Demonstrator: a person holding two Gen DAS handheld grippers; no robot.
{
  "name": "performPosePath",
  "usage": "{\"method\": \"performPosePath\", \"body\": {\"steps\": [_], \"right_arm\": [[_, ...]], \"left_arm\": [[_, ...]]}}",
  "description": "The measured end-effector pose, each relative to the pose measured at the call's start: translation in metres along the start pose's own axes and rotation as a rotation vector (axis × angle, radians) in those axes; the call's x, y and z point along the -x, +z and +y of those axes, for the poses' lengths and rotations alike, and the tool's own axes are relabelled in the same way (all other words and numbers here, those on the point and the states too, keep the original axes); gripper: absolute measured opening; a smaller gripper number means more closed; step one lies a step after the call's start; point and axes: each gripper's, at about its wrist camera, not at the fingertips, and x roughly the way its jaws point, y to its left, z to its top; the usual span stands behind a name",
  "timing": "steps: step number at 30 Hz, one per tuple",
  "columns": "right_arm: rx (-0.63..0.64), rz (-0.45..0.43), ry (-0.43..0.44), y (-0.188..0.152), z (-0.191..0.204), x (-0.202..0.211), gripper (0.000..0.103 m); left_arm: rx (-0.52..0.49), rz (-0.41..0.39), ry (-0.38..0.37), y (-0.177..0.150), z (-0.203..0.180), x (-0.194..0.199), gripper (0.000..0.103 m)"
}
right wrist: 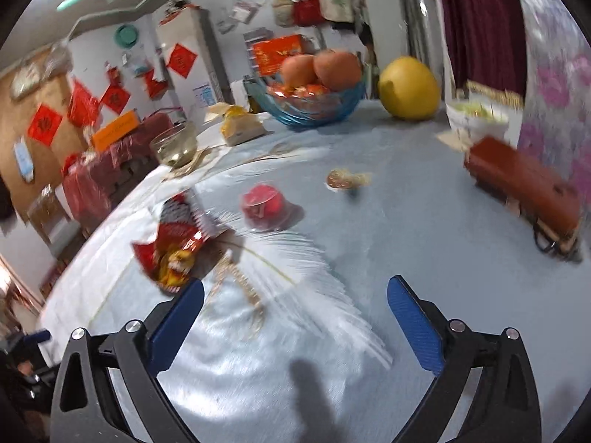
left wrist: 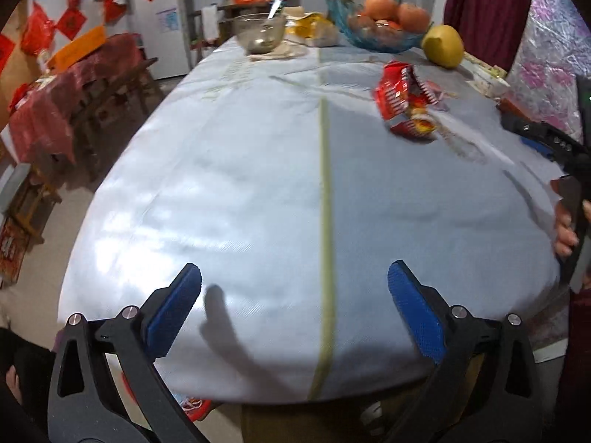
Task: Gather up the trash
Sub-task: 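Grasp the red snack bag with the left tool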
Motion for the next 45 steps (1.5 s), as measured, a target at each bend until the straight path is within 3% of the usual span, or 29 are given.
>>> {"method": "performPosePath", "body": {"steps": [7,17,22,26,29,34,40,42,45], "right_arm": [[-0.077,0.135,0.027,-0.001,-0.014,-0.029,0.098],[-0.115,0.123,0.077,-0.001,-0.02,-0.029,0.099],[-0.145,0.11,0.105,-0.001,-0.025,-0.028,0.099],[-0.138,0.114,0.097,-0.001,-0.024,-0.028,0.099],[-0.136,0.114,0.095,-0.001,-0.023,-0.028,0.099],[-0.073,0.142,0.021,0.001,-0.012,-0.032,0.099],[0.097,0.217,-0.15,-0.001,0.015,-0.047,0.099],[0.147,0.233,-0.202,-0.003,0.024,-0.051,0.099],[0.139,0.234,-0.196,-0.003,0.02,-0.051,0.099]], "left_arm": [[-0.106,-0.055,0.017,0.046,-0.03,-0.017,0.096],[-0.172,-0.032,-0.131,0.129,-0.087,-0.076,0.096],[-0.201,0.004,-0.136,0.145,-0.099,-0.11,0.096],[-0.176,0.05,-0.075,0.153,-0.096,-0.142,0.096],[-0.139,0.041,-0.118,0.154,-0.088,-0.141,0.096],[-0.177,0.04,-0.084,0.151,-0.093,-0.141,0.097],[-0.034,0.041,0.025,0.161,-0.049,-0.147,0.097],[-0.046,0.04,0.023,0.162,-0.041,-0.146,0.098],[-0.076,0.036,0.004,0.16,-0.039,-0.145,0.098]]}}
